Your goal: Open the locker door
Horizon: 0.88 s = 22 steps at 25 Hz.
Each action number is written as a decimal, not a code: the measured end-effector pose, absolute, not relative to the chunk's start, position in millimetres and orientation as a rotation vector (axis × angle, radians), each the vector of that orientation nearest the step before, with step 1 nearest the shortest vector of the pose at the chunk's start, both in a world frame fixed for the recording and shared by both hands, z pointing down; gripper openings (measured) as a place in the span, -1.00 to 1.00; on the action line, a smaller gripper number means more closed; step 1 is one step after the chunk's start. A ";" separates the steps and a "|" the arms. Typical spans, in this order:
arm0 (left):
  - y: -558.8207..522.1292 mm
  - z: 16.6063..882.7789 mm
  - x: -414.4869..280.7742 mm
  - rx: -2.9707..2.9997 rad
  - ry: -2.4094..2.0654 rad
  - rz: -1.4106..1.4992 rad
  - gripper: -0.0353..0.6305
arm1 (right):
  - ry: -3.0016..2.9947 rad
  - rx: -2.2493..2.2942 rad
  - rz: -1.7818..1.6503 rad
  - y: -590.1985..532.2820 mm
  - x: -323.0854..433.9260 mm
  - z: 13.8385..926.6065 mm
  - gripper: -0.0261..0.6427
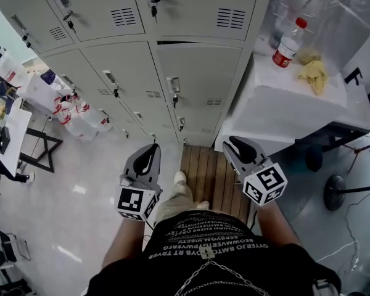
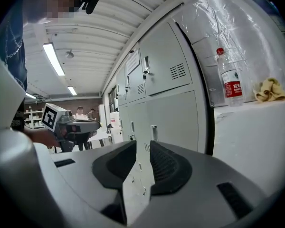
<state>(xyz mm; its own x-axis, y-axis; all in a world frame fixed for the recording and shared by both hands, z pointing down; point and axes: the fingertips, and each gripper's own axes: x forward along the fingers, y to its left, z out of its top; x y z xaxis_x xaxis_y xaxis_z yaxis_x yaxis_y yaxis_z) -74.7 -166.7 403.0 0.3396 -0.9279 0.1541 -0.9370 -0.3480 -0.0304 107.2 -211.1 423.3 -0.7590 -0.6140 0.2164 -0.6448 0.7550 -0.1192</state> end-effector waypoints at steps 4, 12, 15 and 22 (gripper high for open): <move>-188.8 399.6 -82.9 2.545 -1.734 0.223 -0.90 | -2.786 1.016 0.291 -229.4 92.8 427.6 -0.66; -247.3 396.8 -113.1 2.587 -1.704 0.205 -0.90 | -2.769 1.067 0.289 -276.9 59.8 426.5 -0.66; -268.3 391.1 -120.7 2.608 -1.697 0.189 -0.90 | -2.759 1.061 0.287 -293.9 45.3 429.0 -0.66; -306.7 401.1 -148.5 2.593 -1.671 0.209 -0.90 | -2.742 1.015 0.289 -330.6 3.9 436.6 -0.65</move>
<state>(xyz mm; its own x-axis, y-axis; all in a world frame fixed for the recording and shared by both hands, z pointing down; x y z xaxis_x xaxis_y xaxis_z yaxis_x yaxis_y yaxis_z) -148.5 -306.7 401.1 0.4073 -0.9025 0.1398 -0.9092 -0.4152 -0.0314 3.9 -330.6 436.6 -0.7430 -0.6184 0.2558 -0.6581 0.7446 -0.1116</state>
